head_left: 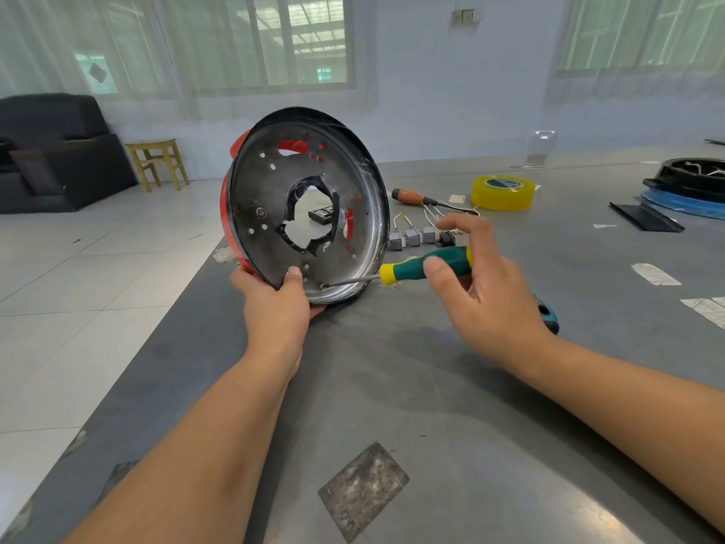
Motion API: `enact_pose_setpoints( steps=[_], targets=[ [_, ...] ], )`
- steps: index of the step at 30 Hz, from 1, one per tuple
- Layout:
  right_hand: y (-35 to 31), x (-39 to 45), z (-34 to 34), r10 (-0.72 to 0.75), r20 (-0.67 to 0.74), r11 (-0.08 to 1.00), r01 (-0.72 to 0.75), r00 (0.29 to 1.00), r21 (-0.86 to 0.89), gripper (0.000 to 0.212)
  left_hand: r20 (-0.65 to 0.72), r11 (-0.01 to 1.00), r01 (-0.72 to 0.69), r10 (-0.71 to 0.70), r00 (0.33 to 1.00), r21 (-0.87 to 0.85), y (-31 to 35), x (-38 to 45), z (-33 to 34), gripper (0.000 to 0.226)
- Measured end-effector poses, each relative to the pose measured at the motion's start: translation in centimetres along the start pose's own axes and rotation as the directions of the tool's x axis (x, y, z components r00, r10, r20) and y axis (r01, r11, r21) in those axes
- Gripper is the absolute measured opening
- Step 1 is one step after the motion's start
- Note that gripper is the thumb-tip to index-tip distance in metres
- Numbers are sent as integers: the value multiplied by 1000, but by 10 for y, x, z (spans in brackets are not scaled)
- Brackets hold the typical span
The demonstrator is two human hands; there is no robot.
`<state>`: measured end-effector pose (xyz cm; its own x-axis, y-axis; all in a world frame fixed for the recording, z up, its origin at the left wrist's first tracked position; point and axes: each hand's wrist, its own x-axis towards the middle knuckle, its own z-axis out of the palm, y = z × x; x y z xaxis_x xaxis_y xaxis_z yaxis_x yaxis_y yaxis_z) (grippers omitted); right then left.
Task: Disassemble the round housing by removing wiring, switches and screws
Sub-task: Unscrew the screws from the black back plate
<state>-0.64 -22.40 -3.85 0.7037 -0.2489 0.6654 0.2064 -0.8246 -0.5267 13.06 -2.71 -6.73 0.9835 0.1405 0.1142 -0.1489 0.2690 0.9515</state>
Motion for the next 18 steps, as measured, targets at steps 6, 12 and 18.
enact_pose_setpoints(
  steps=[6,12,18],
  targets=[
    [-1,1,0,-54,-14,998,55,998,34,44,2,1000,2,-2,1000,4,1,-1,0,32],
    [-1,2,0,-63,-29,998,63,998,5,38,-5,1000,5,-5,1000,5,1,-1,0,32],
    [-1,0,-1,-53,-22,998,54,998,40,38,-9,1000,9,-9,1000,6,0,0,0,32]
  ],
)
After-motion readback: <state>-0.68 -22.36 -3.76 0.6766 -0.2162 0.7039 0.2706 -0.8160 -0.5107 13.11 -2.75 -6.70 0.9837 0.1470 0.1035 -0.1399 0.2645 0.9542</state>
